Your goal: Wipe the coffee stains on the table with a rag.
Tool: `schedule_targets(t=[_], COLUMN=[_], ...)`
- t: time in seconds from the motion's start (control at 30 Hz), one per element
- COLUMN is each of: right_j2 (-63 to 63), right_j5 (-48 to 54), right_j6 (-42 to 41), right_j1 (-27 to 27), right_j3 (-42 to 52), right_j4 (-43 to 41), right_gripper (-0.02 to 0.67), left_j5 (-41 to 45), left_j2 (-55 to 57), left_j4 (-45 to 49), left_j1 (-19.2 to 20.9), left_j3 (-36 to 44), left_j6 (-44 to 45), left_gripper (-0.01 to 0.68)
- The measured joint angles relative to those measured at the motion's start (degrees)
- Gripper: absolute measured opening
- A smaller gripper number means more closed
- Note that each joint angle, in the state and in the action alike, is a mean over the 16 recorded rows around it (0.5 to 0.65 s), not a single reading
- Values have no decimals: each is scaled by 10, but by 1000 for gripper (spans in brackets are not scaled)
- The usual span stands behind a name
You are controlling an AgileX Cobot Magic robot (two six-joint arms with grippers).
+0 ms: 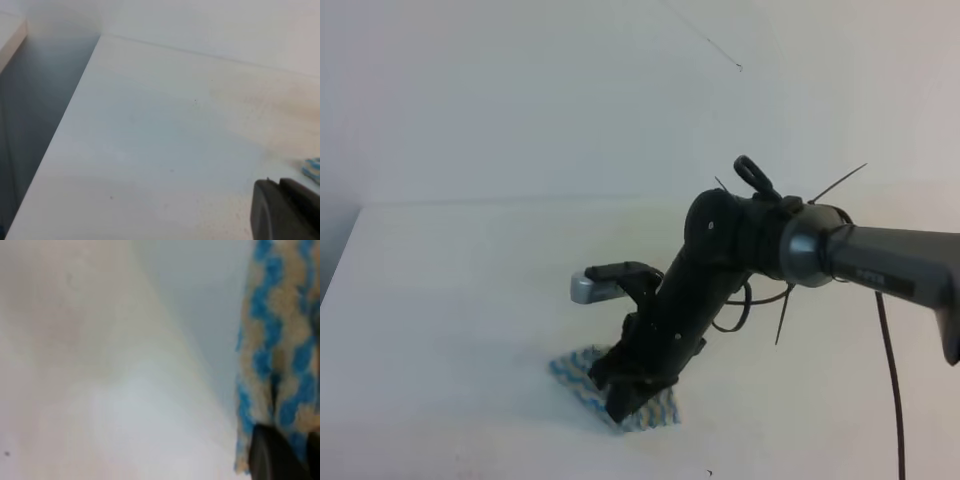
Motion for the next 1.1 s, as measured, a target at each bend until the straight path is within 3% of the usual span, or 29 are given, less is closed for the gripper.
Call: schedule_targets(t=[0.3,0.63,1.1], right_j2=[12,-4,-141], right_j5=[13,8,-111], right_j6=[65,97,74], right_j1=[-20,-82,-169], right_j3=[-2,11,163], right_j4=[-84,-113,-127], right_gripper=[29,28,24], left_j5=[0,-1,0], left_j2=[0,0,0], left_j4=[0,0,0], left_j1=[0,0,0], left_j3=[-2,2,-3], left_j6=[0,0,0], left_gripper=[-1,-1,-1])
